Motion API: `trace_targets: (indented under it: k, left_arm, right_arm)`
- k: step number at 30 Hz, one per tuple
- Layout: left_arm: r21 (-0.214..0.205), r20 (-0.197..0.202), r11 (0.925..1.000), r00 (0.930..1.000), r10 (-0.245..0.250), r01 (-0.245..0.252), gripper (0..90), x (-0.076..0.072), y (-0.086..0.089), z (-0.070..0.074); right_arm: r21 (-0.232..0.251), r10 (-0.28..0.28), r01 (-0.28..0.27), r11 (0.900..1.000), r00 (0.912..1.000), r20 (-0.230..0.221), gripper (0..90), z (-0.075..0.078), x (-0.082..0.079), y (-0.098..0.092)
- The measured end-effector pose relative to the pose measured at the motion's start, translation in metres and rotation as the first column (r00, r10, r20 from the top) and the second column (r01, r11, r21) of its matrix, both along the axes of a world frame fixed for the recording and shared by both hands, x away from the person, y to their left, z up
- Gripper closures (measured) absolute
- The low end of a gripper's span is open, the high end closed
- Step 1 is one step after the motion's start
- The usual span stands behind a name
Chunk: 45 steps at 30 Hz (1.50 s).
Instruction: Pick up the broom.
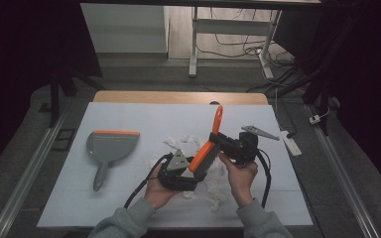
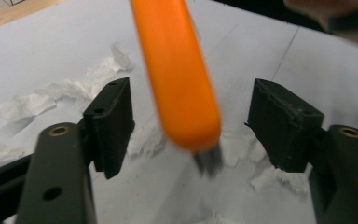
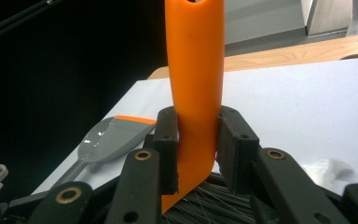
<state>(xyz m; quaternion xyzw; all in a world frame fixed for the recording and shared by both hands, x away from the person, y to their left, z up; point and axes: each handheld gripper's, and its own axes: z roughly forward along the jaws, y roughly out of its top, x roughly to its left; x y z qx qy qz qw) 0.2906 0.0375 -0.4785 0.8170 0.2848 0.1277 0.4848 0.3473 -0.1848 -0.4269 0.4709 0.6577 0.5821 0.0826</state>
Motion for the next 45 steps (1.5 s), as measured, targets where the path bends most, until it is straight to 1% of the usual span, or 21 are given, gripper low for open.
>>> trace_targets:
  k: [4, 5, 7, 8, 9, 14, 19, 21, 27, 29, 30, 31, 33, 34, 35, 37, 38, 39, 40, 42, 45]
  left_arm:
    - [-0.024, 0.011, 0.9993, 0.9996, 0.027, -0.027, 44.8, 0.004, 0.001, -0.002]
    - [-0.029, 0.027, 0.9991, 0.9992, 0.031, -0.03, 47.5, 0.004, 0.002, -0.002]
    - [-0.03, 0.028, 0.9991, 0.9991, 0.032, -0.031, 52.3, 0.005, 0.002, -0.002]
    - [-0.03, 0.028, 0.9991, 0.9991, 0.032, -0.031, 54.9, 0.005, 0.002, -0.002]
    - [-0.024, 0.028, 0.9992, 0.9991, 0.033, -0.032, 56.9, 0.005, 0.003, -0.003]
    - [-0.029, 0.047, 0.9967, 0.9959, 0.077, -0.076, 72.6, 0.006, 0.004, -0.003]
    - [-0.035, 0.032, 0.9956, 0.9956, 0.088, -0.087, 77.7, 0.01, 0.009, -0.002]
    - [-0.024, 0.019, 0.9964, 0.9965, 0.082, -0.081, 78.9, 0.011, 0.012, -0.002]
    - [-0.019, -0.009, 0.9978, 0.9979, 0.064, -0.064, 79.9, 0.015, 0.018, 0.0]
    - [-0.017, -0.013, 0.9982, 0.9983, 0.057, -0.057, 80.0, 0.015, 0.023, 0.001]
    - [-0.011, -0.029, 0.9984, 0.9981, 0.055, -0.056, 80.0, 0.017, 0.028, 0.003]
    - [-0.003, -0.031, 0.9987, 0.9982, 0.051, -0.051, 80.0, 0.018, 0.031, 0.003]
    - [-0.001, -0.036, 0.9986, 0.998, 0.052, -0.052, 80.0, 0.018, 0.035, 0.004]
    - [0.001, -0.041, 0.9987, 0.9979, 0.051, -0.051, 80.0, 0.019, 0.039, 0.005]
    - [0.007, -0.041, 0.9988, 0.998, 0.048, -0.048, 80.0, 0.019, 0.042, 0.006]
    - [0.038, -0.047, 0.9985, 0.9981, 0.041, -0.039, 80.0, 0.02, 0.052, 0.008]
    - [0.038, -0.047, 0.9985, 0.9981, 0.041, -0.039, 80.0, 0.02, 0.052, 0.008]
    - [0.053, -0.054, 0.9981, 0.9979, 0.034, -0.031, 80.0, 0.02, 0.058, 0.01]
    - [0.057, -0.058, 0.998, 0.9978, 0.032, -0.029, 80.0, 0.021, 0.061, 0.011]
    - [0.058, -0.063, 0.998, 0.9976, 0.028, -0.025, 79.9, 0.021, 0.064, 0.012]
    - [0.063, -0.08, 0.998, 0.9967, 0.015, -0.01, 79.9, 0.023, 0.07, 0.015]
  right_arm:
    - [0.02, -0.007, 0.007, 0.9998, 1.0, 0.006, 70.9, -0.003, -0.002, 0.006]
    - [0.034, -0.008, 0.007, 0.9994, 0.9999, 0.007, 70.9, -0.004, -0.002, 0.008]
    - [0.067, -0.014, 0.013, 0.9977, 0.9999, 0.005, 71.0, -0.005, -0.004, 0.008]
    - [0.067, -0.014, 0.013, 0.9977, 0.9999, 0.005, 71.0, -0.005, -0.004, 0.008]
    - [0.089, -0.01, 0.011, 0.9959, 0.9999, -0.002, 71.0, -0.005, -0.004, 0.007]
    - [0.114, -0.007, 0.007, 0.9935, 1.0, -0.004, 70.9, -0.004, -0.007, 0.008]
    - [0.118, 0.0, 0.0, 0.993, 1.0, 0.002, 70.9, -0.004, -0.008, 0.008]
    - [0.109, 0.005, -0.006, 0.9941, 1.0, 0.008, 70.8, -0.004, -0.008, 0.009]
    - [0.091, 0.024, -0.024, 0.9955, 0.9997, 0.001, 69.9, -0.002, -0.007, 0.011]
    - [0.077, 0.038, -0.038, 0.9963, 0.9993, -0.002, 67.9, -0.002, -0.005, 0.011]
    - [0.049, 0.052, -0.052, 0.9974, 0.9986, 0.01, 60.7, 0.0, -0.005, 0.012]
    - [0.036, 0.066, -0.067, 0.9971, 0.9976, 0.021, 56.7, 0.001, -0.005, 0.011]
    - [0.015, 0.1, -0.101, 0.9948, 0.9946, 0.028, 49.6, 0.004, -0.003, 0.008]
    - [0.015, 0.1, -0.101, 0.9948, 0.9946, 0.028, 49.6, 0.004, -0.003, 0.008]
    - [-0.029, 0.133, -0.131, 0.9909, 0.9899, 0.05, 41.0, 0.007, -0.002, 0.003]
    - [-0.078, 0.166, -0.162, 0.9838, 0.9847, 0.053, 38.3, 0.008, 0.0, -0.003]
    - [-0.078, 0.166, -0.162, 0.9838, 0.9847, 0.053, 38.3, 0.008, 0.0, -0.003]
    - [-0.117, 0.191, -0.184, 0.9759, 0.9802, 0.052, 37.8, 0.008, 0.002, -0.01]
    - [-0.144, 0.195, -0.187, 0.9718, 0.9795, 0.049, 37.7, 0.008, 0.003, -0.012]
    - [-0.18, 0.214, -0.202, 0.9627, 0.9754, 0.052, 37.8, 0.008, 0.003, -0.017]
    - [-0.247, 0.249, -0.23, 0.9415, 0.9671, 0.05, 37.3, 0.009, 0.002, -0.022]
